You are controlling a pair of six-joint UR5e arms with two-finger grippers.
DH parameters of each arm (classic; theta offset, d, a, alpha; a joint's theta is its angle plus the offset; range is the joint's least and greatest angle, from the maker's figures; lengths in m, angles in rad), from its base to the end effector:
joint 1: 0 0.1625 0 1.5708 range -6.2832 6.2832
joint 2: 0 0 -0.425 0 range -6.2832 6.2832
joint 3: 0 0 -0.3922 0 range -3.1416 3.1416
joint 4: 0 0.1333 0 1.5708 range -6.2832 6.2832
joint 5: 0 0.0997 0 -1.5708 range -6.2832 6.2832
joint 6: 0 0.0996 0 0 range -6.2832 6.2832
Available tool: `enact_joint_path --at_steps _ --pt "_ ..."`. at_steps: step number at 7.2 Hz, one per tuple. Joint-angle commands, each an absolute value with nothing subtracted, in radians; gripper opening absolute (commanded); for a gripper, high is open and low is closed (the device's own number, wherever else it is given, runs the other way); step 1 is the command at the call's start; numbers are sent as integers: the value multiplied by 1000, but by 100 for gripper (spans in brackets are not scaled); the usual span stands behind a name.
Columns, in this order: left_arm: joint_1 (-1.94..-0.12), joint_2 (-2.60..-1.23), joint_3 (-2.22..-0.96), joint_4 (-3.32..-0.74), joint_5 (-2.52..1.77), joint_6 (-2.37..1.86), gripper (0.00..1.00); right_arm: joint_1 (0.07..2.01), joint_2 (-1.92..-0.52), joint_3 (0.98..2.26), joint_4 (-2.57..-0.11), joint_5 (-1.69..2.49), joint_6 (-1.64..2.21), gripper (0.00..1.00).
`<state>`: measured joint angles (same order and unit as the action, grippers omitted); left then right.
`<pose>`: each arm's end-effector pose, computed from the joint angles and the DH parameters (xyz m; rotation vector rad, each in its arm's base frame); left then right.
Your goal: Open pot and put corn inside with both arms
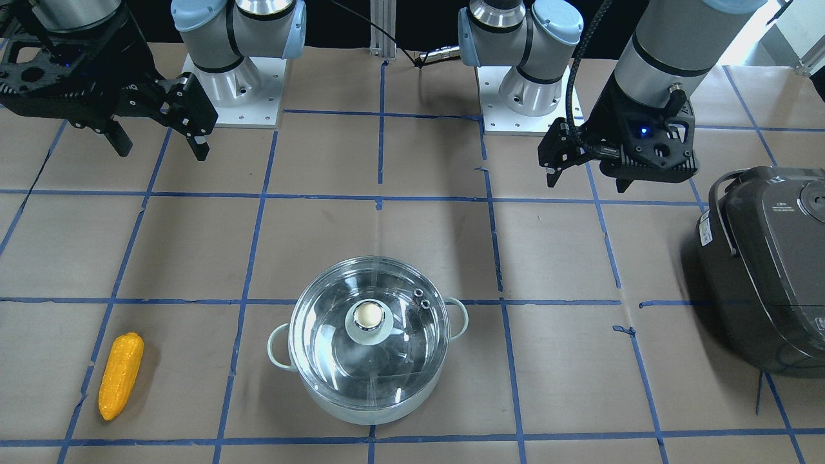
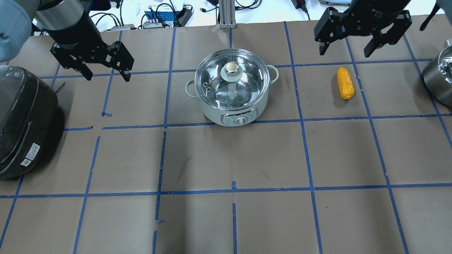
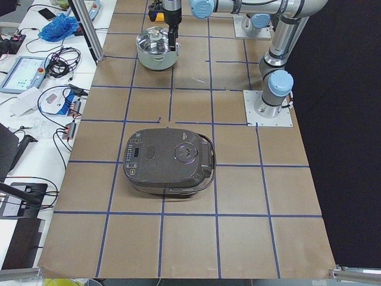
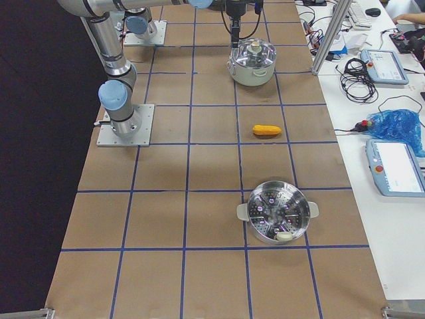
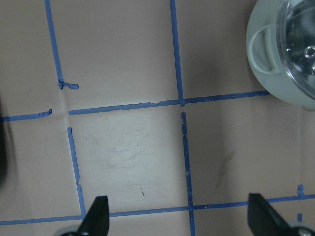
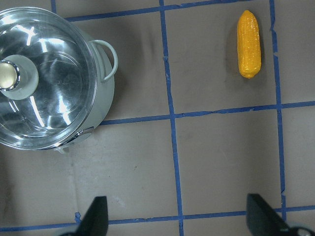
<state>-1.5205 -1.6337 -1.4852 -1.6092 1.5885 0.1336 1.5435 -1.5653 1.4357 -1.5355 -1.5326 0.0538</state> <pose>-0.1054 -0.5229 0.4944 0.1303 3.1226 0.0270 0.1234 -0.5034 0.5485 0.1228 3.0964 -0.1454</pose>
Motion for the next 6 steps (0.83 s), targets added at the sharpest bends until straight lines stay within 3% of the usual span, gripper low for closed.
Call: enact_joint_path --at_steps 1,6 --pt "-1522 -1620 -1471 -1609 1588 132 100 1539 -1566 1433 -1531 -1539 45 100" --pt "-1540 -1655 -1444 -1591 1588 85 100 1549 -1569 1430 -1526 -1537 46 100"
